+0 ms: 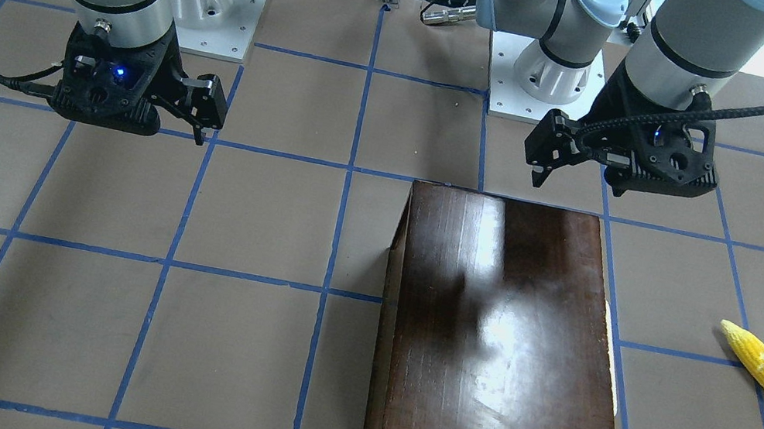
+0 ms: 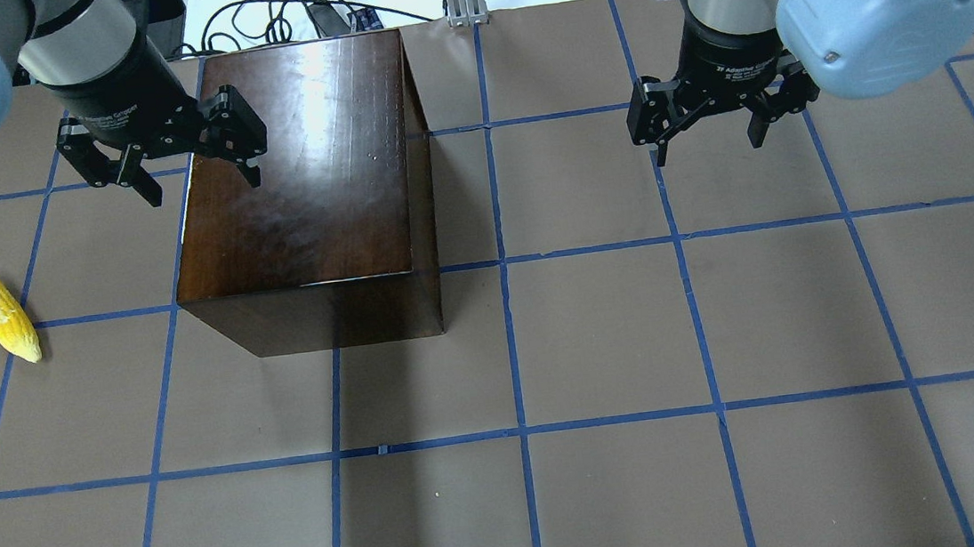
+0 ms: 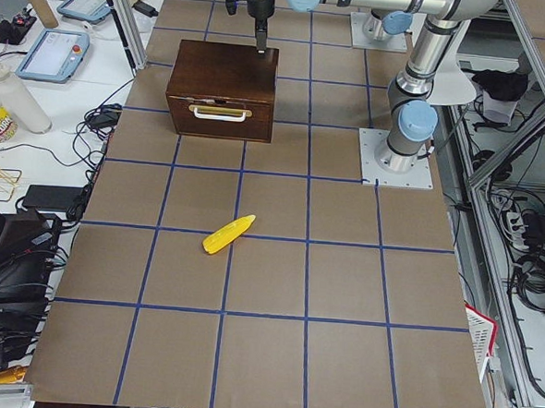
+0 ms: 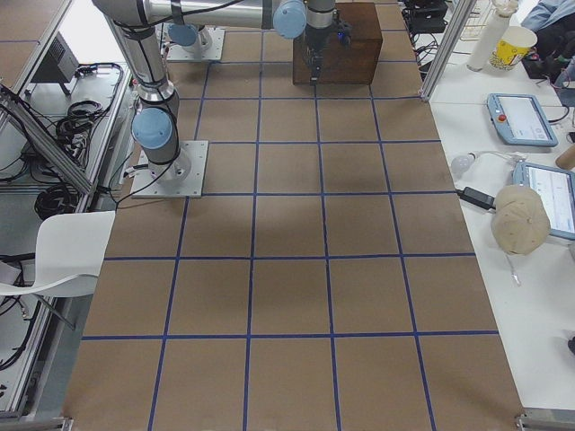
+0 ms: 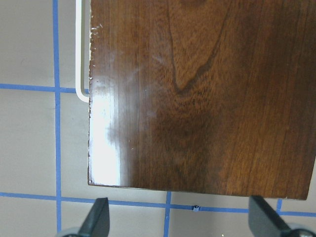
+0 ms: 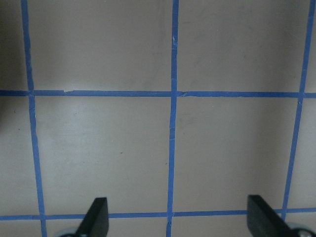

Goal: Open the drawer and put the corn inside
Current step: 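Move the left gripper along the cabinet top toward its drawer side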

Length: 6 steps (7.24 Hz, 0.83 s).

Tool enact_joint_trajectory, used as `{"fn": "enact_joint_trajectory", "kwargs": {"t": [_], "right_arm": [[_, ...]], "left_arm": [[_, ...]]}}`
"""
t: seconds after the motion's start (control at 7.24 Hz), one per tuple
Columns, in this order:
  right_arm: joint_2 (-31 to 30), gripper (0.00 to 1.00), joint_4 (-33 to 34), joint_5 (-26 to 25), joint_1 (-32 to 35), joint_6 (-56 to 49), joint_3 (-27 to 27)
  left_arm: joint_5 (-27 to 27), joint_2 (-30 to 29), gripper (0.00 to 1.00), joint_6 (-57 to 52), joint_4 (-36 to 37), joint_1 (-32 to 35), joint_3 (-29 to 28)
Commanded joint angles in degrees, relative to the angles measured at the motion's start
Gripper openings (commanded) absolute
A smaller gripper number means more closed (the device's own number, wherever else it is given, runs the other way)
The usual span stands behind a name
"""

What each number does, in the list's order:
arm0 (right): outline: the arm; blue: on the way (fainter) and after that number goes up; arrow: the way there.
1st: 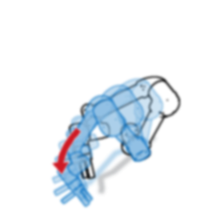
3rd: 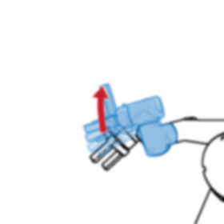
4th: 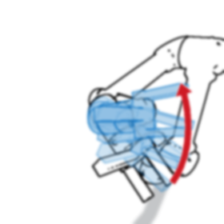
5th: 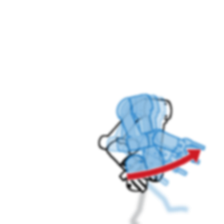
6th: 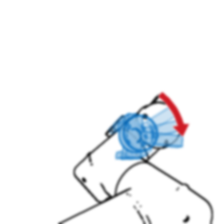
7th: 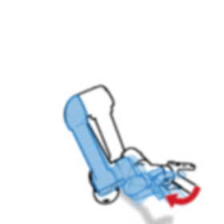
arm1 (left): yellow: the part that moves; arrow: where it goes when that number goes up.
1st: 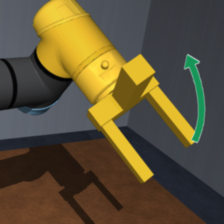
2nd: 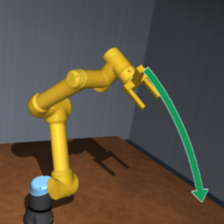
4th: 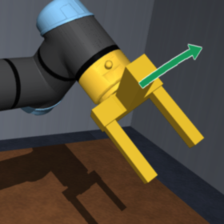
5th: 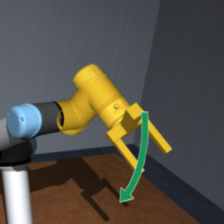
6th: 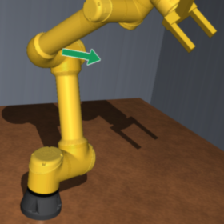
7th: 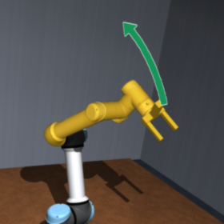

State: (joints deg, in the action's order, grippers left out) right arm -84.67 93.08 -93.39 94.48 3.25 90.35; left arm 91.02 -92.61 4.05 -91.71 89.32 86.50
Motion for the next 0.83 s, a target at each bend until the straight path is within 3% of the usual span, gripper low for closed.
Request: {"fn": "enact_joint_trajectory", "kwargs": {"t": [0.0,0.69], "right_arm": [[0.03,1.00,0.00,-0.04,0.00,0.00,0.00],[0.03,1.00,0.00,-0.04,0.00,0.00,0.00]], "left_arm": [[-0.14,0.15,1.00,-0.09,0.22,-0.54,-0.37],[0.13,-0.47,1.00,-0.53,2.23,-1.34,-0.55]]}}
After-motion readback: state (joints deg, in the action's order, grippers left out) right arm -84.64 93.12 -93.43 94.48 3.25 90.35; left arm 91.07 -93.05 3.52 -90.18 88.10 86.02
